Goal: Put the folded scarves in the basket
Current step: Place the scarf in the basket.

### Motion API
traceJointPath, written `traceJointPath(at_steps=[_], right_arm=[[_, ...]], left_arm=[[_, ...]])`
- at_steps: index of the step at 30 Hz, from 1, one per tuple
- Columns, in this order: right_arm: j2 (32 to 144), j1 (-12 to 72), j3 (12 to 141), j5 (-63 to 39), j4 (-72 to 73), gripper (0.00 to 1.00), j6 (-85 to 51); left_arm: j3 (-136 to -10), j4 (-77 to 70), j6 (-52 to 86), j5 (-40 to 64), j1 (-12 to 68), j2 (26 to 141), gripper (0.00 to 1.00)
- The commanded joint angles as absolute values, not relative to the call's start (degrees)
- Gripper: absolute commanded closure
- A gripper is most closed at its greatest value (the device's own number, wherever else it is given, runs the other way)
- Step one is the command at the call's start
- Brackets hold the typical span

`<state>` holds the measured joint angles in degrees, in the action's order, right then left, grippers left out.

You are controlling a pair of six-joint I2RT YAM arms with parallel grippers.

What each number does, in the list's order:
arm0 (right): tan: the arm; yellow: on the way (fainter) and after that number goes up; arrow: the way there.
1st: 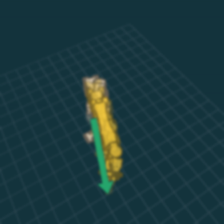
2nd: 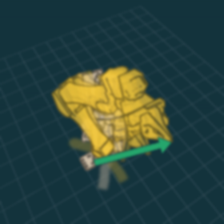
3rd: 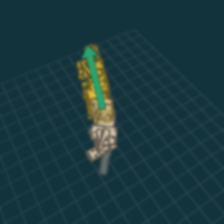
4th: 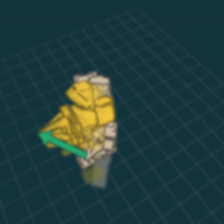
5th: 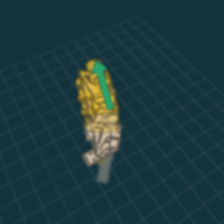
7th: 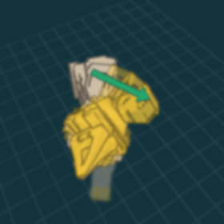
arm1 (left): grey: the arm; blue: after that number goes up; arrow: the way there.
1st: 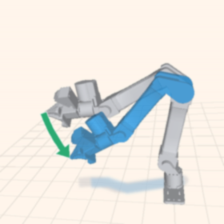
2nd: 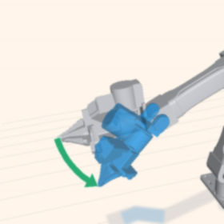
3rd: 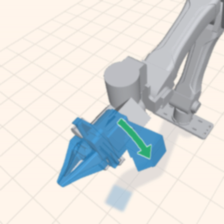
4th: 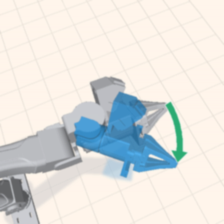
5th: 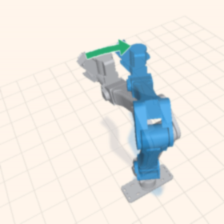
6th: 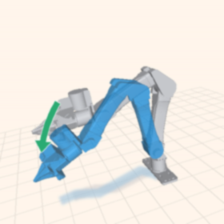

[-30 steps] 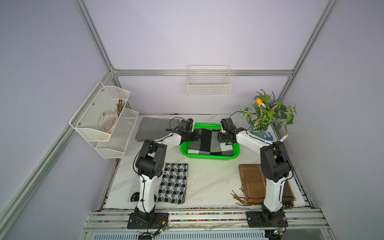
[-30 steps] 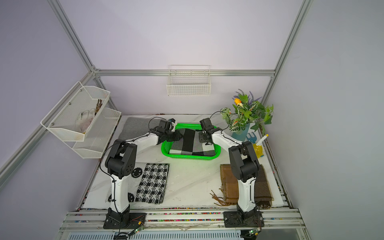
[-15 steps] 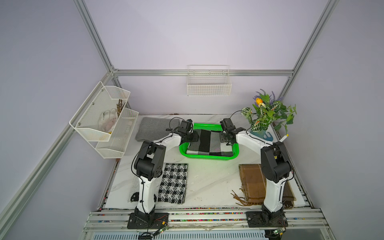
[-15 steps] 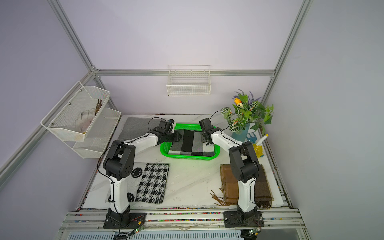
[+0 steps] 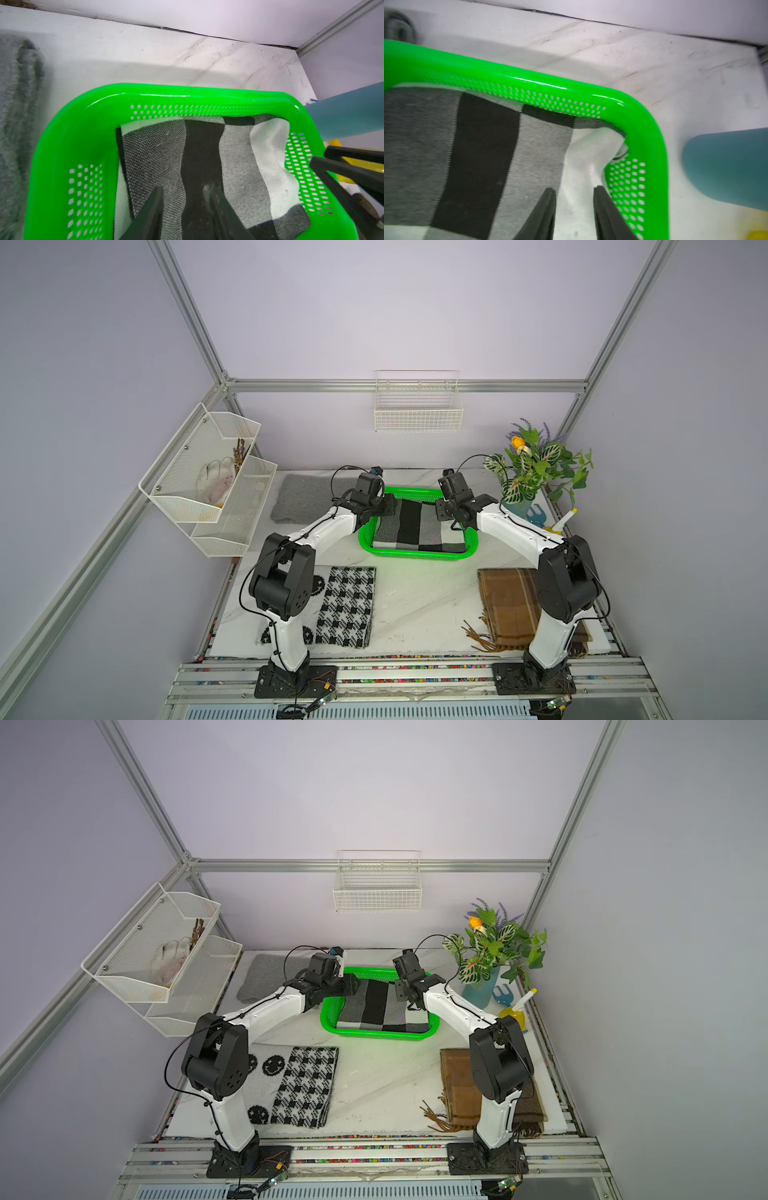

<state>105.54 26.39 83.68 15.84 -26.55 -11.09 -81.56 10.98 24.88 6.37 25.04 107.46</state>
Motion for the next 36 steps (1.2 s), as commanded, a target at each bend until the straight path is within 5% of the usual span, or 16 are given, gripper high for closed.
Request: traceJointPath(at_steps=[1,15,23,36], right_arm=[[108.52,26.19,84.07,11.49,-24.16,0.71,-11.6],[116.19,26.1,85.49,16.87,-18.16,0.79,-11.03],[116.9,25.84,83.03,23.94,-17.75,0.8,-9.67],[116.54,24.87,80.19,28.39,-18.22,0.81,-9.58]], left_arm=[[-82.89,6.58,23.19,8.08,27.15,106.8,0.6],[-88.09,2.84,26.06,14.06,26.02,120.61,0.64],[-83.33,-0.36,24.73,6.32,24.58,119.96,0.65],[-81.58,0.0,25.2,8.26,20.94,122.96,0.68]])
